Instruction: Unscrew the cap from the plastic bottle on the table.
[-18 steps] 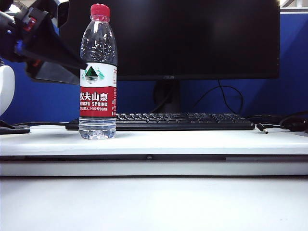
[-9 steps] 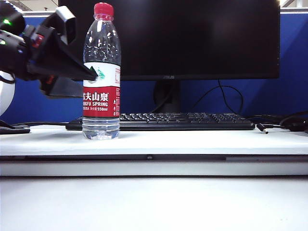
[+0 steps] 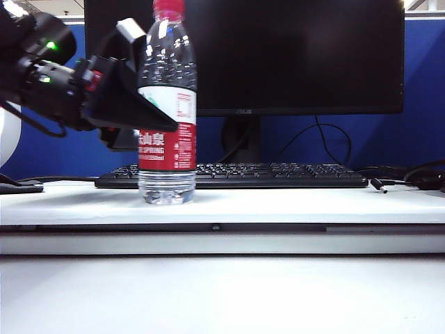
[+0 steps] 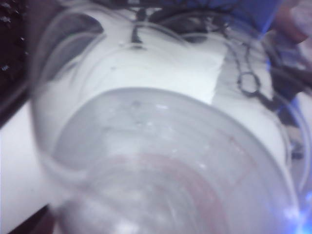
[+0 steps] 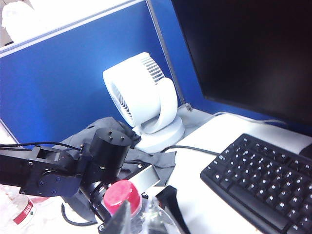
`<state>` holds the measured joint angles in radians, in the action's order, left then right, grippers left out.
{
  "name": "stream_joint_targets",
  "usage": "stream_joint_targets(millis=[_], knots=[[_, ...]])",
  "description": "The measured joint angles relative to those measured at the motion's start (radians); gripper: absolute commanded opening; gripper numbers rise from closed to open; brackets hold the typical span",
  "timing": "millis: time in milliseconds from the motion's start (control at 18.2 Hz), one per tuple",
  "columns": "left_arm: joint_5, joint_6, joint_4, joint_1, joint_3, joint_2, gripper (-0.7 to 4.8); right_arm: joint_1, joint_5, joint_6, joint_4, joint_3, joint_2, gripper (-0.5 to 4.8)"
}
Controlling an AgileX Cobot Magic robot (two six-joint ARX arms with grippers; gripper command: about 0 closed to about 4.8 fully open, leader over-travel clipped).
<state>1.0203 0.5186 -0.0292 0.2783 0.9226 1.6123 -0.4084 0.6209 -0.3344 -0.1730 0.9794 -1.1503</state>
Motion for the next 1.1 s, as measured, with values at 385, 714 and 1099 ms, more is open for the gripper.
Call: stream_joint_targets(millis=[385, 714, 1099], knots=[[-0.043, 0.000, 0.028, 0.001, 0.000, 0.006, 4.32, 0.000, 0.000, 0.000, 0.041, 0.000, 0.000, 0.54], [-0.043, -0.087, 0.134, 0.006, 0.000, 0.038, 3.55, 0.000, 0.000, 0.028, 0.188, 0.000, 0.000, 0.54], [-0.044, -0.134, 0.198, 0.012, -0.001, 0.041, 2.73, -0.002, 0.000, 0.131, 0.306, 0.000, 0.000, 1.49]])
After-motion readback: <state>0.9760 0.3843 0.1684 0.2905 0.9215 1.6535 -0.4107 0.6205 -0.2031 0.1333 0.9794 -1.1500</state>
